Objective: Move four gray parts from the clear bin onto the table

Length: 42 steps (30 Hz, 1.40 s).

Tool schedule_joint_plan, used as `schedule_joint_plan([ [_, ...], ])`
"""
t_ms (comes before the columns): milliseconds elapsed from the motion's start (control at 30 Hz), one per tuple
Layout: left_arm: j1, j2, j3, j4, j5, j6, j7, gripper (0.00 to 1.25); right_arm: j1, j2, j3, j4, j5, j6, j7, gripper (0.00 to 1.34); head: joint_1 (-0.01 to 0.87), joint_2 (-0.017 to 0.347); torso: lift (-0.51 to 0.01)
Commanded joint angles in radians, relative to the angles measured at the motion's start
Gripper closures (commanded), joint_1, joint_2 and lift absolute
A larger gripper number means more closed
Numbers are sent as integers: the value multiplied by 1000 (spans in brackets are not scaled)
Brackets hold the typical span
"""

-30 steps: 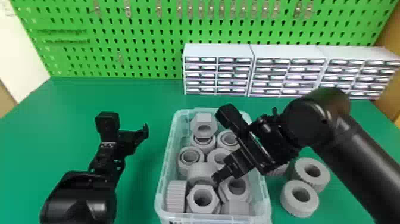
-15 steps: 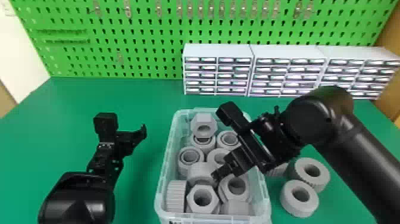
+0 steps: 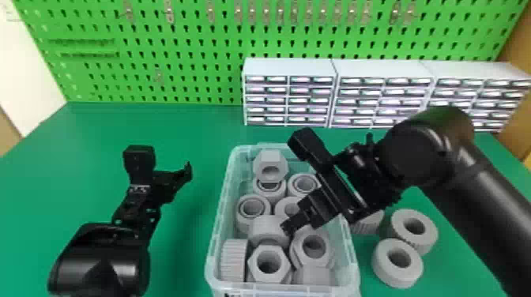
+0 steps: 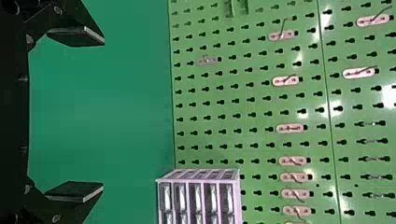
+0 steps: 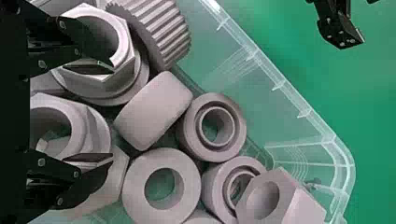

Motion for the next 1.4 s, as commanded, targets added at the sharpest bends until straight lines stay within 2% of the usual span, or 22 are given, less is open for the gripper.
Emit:
schedule_joint_plan([
  [0,-2,22,-8,0,19,3,0,180,7,5,-3,1,-1,3,0,581,693,72,-52],
  [233,-15,50,-8,0,32,3,5,180,9,5,-3,1,-5,3,0,581,693,72,-52],
  [600,-9,50,1,0,31,3,20,180,9,-12,17,10,-26,3,0,581,693,72,-52],
  [1367,-1,51,9,0,31,3,26,180,23,-27,36,16,-60,3,0,581,693,72,-52],
])
